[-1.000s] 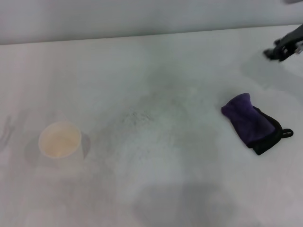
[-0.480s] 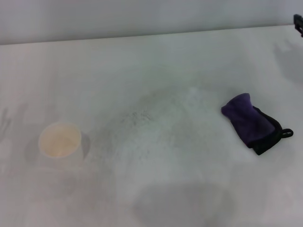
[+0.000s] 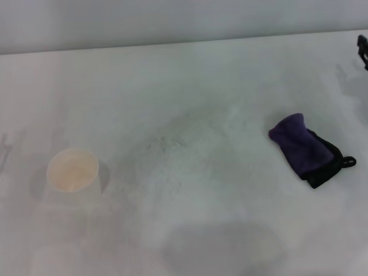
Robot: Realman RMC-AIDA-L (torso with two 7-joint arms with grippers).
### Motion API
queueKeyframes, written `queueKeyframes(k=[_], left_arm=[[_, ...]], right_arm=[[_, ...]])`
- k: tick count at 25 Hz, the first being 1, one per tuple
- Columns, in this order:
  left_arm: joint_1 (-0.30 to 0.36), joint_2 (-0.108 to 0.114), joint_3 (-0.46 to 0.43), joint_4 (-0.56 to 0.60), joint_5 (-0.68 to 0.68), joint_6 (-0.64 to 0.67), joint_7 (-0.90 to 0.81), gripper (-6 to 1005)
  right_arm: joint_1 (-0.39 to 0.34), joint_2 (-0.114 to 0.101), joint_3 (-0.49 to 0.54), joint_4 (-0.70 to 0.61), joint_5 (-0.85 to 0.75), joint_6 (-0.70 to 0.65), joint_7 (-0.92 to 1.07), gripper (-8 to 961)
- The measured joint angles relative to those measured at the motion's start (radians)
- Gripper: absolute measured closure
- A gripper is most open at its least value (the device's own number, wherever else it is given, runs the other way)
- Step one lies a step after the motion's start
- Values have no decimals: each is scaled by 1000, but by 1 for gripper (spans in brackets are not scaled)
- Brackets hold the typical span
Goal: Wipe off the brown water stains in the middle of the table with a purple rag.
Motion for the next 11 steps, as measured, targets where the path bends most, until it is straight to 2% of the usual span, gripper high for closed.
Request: queueKeyframes(k=[4, 11], left_arm=[[-4, 0, 1, -12, 0, -3, -1, 148], [3, -1, 0, -17, 0, 3, -2, 148]], right_arm=[[1, 0, 104, 79, 46, 137, -129, 572], [-3, 3, 122, 124, 51, 217, -188, 572]])
